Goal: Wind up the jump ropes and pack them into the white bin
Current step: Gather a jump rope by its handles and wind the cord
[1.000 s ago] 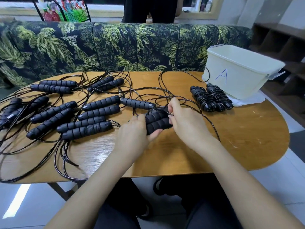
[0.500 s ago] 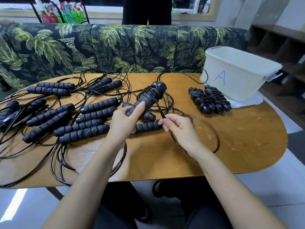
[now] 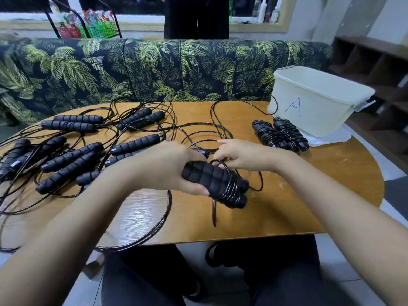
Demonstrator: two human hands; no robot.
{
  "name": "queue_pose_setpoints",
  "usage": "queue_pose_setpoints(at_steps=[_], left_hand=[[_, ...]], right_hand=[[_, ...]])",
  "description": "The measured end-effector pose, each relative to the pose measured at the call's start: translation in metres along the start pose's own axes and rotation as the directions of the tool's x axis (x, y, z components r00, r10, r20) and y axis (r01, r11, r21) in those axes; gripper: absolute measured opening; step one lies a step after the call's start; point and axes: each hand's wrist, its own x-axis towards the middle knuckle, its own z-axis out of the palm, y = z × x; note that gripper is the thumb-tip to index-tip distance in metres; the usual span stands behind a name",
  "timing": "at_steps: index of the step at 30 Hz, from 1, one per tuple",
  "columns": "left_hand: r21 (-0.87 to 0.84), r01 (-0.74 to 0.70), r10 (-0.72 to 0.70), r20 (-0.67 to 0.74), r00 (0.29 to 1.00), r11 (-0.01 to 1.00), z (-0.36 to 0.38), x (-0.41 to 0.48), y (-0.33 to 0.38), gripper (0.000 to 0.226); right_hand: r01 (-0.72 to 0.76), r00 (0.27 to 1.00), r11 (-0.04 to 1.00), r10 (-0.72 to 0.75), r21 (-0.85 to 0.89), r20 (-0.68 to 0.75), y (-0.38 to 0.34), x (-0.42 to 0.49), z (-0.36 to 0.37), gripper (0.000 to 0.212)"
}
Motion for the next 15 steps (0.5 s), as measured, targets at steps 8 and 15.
queue_pose_setpoints(at_steps=[8,15], left_hand=[[0.484,0.183,-0.141,-0.122,0.982,0.856,0.006,0.007,0.037,0.055],[0.455,0.376,-0.29,-0.248,0.924,0.807,0.027,0.006,0.022,0.052]], right_hand=[[-0.095,0.981,0.934,0.029,-0.345,-0.193,-0.02,-0.015,-0.006,0.015],[-0.324,0.92,0.911,0.24,-0.255,-0.31,-0.026,-0.017,0.003,0.027]])
